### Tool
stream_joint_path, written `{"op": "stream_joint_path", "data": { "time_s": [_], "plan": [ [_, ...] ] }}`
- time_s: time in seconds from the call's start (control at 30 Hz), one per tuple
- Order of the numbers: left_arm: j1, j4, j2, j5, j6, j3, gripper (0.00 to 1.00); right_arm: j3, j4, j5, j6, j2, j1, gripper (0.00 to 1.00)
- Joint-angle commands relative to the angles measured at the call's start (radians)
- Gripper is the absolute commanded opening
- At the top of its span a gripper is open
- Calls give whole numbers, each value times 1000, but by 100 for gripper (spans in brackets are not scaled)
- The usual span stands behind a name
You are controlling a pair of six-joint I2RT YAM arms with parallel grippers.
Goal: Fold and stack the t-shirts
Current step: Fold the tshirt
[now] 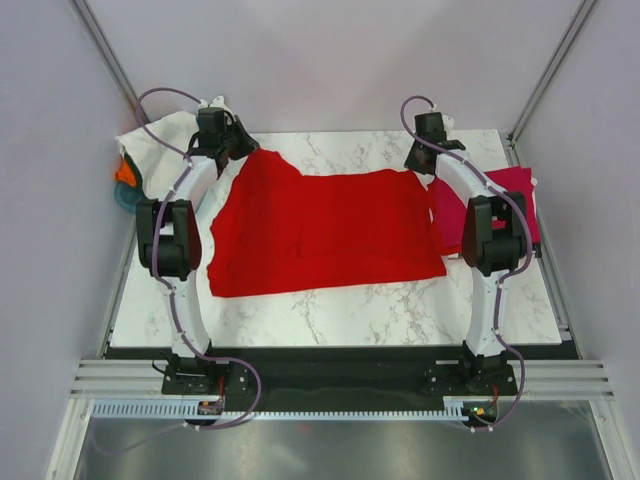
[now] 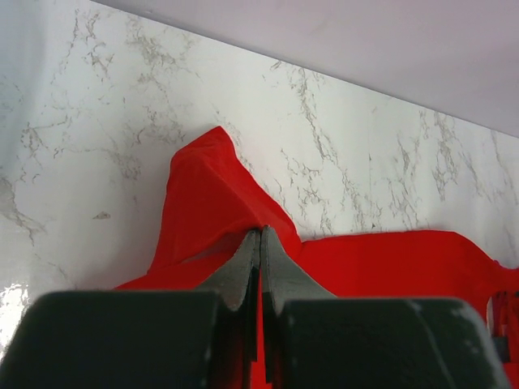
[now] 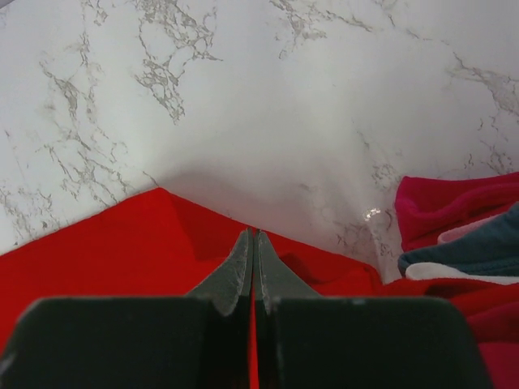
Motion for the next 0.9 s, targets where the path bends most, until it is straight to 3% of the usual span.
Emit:
{"op": "stream_joint_path", "data": {
  "time_s": [0.0, 0.37, 0.87],
  "plan": [
    [27, 26, -69, 7, 69, -29, 2, -18, 16, -28, 5, -58, -15, 0],
    [92, 73, -119, 35, 44, -101, 2, -64, 14, -73, -14, -87, -14, 0],
    [34, 99, -267, 6, 71, -274, 2, -172, -9, -60, -21, -243, -40, 0]
  ]
}}
